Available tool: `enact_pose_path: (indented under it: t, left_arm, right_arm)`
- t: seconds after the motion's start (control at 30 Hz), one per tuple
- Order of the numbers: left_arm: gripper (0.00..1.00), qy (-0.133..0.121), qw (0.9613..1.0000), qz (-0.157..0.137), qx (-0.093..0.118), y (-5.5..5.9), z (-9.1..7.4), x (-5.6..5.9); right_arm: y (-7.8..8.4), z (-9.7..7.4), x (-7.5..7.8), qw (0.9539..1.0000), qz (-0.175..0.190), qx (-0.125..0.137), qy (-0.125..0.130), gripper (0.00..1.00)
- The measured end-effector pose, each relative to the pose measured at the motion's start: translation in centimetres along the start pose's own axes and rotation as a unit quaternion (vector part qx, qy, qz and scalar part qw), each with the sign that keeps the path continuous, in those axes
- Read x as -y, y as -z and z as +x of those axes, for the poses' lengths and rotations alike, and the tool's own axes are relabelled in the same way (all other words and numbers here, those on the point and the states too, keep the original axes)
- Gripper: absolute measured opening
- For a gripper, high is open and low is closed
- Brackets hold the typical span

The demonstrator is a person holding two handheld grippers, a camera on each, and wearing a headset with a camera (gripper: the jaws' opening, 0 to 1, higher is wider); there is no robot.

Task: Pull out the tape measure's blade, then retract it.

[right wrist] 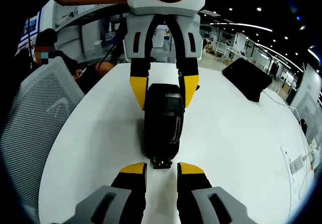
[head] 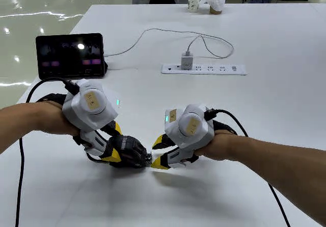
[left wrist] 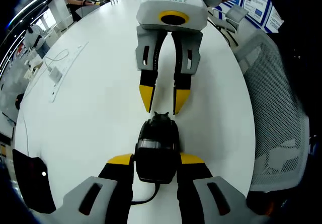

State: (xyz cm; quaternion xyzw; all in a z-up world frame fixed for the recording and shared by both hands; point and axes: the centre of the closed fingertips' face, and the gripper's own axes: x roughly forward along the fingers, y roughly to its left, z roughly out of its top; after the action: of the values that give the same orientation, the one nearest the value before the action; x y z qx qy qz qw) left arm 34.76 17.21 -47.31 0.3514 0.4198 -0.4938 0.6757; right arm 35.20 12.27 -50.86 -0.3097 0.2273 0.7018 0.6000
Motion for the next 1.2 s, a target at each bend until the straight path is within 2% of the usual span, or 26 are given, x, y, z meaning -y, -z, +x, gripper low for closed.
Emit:
enact_pose_path:
  t: [0.43,0.67,1.2]
  left_arm:
    - [0.26,0.005,0.9999,0.004,-0.01,0.1,0.2,-0.1]
    - [0.26,0.006,0.9999,0.004,-0.009,0.3,0.3,-0.2]
    - [0.26,0.009,0.9999,0.003,-0.013,0.4,0.4,-0.2]
  right_arm:
    - [-0.2,1.4,0.1,0.9999,-0.011,-0.011,-0.005,0.15]
    - [0.2,1.6,-0.1,0.9997,-0.007,-0.021,-0.007,0.13]
    - [0.3,1.5,-0.1,0.9998,-0.002,-0.019,-0.008,0.09]
